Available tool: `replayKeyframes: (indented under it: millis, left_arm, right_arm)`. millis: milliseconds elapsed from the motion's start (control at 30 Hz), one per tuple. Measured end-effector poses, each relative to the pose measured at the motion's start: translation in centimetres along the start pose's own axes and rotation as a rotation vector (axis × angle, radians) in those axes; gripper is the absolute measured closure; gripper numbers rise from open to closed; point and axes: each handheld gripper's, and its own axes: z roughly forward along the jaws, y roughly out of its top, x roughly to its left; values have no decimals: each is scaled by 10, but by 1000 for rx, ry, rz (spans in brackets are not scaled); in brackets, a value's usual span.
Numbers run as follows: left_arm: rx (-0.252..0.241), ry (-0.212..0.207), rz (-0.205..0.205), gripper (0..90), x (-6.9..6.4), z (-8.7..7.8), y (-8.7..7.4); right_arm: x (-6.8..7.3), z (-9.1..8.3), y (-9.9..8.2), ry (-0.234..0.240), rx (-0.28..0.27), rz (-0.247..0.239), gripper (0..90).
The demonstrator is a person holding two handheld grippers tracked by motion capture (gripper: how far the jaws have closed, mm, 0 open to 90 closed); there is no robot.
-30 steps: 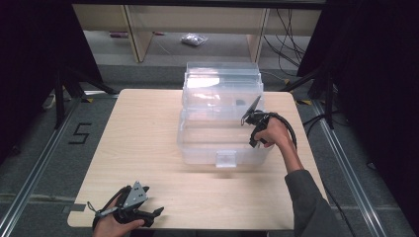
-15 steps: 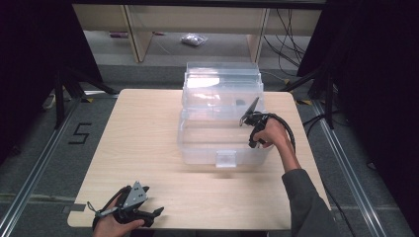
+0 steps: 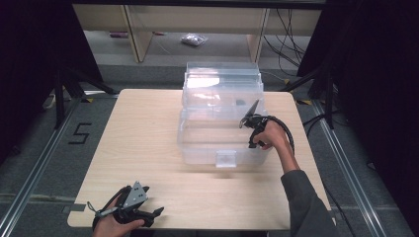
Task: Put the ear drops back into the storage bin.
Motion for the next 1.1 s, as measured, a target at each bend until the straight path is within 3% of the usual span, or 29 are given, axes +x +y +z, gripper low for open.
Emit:
replayKeyframes:
  millis: [33, 133, 200, 233, 300, 367, 433, 467, 567, 600, 667, 733, 833, 867, 933, 1100]
  left_arm:
    - [2, 0, 1, 163, 0, 0, 0]
    - [2, 0, 1, 163, 0, 0, 0]
    - [1, 0, 1, 163, 0, 0, 0]
    - [1, 1, 1, 164, 0, 0, 0]
    - [2, 0, -1, 164, 0, 0, 0]
    - [2, -1, 2, 163, 0, 0, 0]
    - [2, -1, -1, 164, 0, 0, 0]
    - [2, -2, -1, 163, 0, 0, 0]
    - [1, -2, 0, 163, 0, 0, 0]
    - [2, -2, 0, 164, 0, 0, 0]
    - [2, -2, 0, 164, 0, 0, 0]
    - [0, -1, -2, 164, 0, 0, 0]
    - [2, -1, -2, 164, 0, 0, 0]
    - [2, -1, -2, 164, 0, 0, 0]
    - [2, -2, -2, 164, 0, 0, 0]
    - [2, -2, 1, 164, 0, 0, 0]
  right_arm:
    - [2, -1, 0, 7, 11, 27, 599]
    - [1, -2, 0, -1, 2, -28, 549]
    - [1, -4, 0, -4, -1, -24, 515]
    - [6, -9, 0, 11, -2, 35, 503]
    - [2, -10, 0, -6, -20, -14, 467]
    - [6, -17, 1, -10, -31, 23, 428]
    - [6, -22, 2, -14, -47, 7, 419]
    - [8, -25, 3, -15, -46, 33, 400]
    - [12, -32, 4, -24, -75, 42, 381]
    - [11, -33, 4, -21, -94, 11, 373]
    - [14, -36, 4, -23, -91, 23, 364]
    - [13, -37, 4, -23, -113, -11, 360]
    - [16, -41, 4, -33, -134, -5, 359]
    - [19, -43, 4, -25, -119, 29, 358]
    - [18, -44, 3, -33, -151, -4, 349]
    - [19, -48, 2, -44, -172, -19, 337]
